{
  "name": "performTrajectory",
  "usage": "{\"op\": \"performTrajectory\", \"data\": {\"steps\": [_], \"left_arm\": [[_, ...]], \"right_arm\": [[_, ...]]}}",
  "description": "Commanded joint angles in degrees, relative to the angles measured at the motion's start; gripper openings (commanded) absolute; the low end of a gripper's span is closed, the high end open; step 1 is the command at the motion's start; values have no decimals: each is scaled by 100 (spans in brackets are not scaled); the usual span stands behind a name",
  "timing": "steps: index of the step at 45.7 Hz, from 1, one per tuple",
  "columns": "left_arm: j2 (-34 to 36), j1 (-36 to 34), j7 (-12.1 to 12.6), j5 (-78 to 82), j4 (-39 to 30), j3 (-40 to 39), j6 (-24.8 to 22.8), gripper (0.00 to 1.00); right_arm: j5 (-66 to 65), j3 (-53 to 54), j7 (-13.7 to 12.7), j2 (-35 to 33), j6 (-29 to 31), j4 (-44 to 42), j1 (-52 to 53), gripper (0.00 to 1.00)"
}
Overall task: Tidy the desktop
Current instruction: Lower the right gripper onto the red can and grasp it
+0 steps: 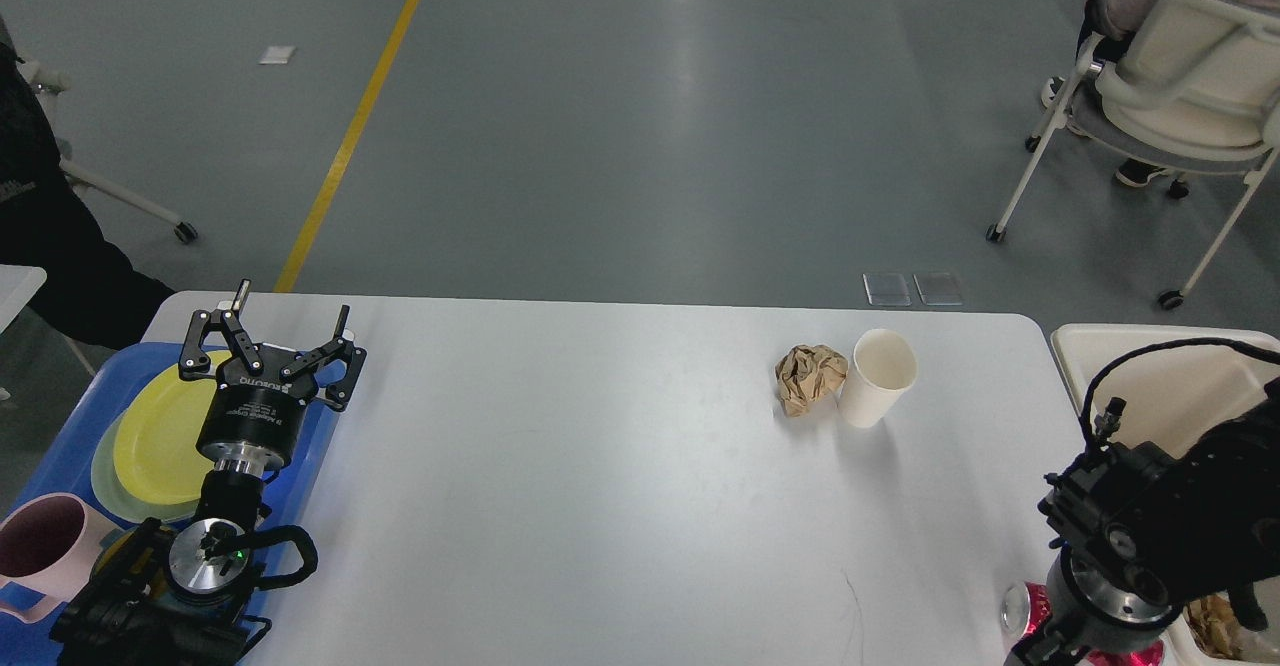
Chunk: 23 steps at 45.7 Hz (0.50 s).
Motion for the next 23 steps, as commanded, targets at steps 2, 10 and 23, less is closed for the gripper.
{"op": "performTrajectory", "data": {"steps": [2,10,23], "left_arm": [[0,5,0,1,0,6,0,96],[0,-4,0,-7,0,6,0,96],[0,-4,0,1,0,6,0,96]], "right_arm": [[-47,-17,-168,157,-114,-493,-276,72],[-56,-25,-370,227,-114,-836,-627,72],[-38,-25,-423,526,-114,-1302,-1093,72]]}}
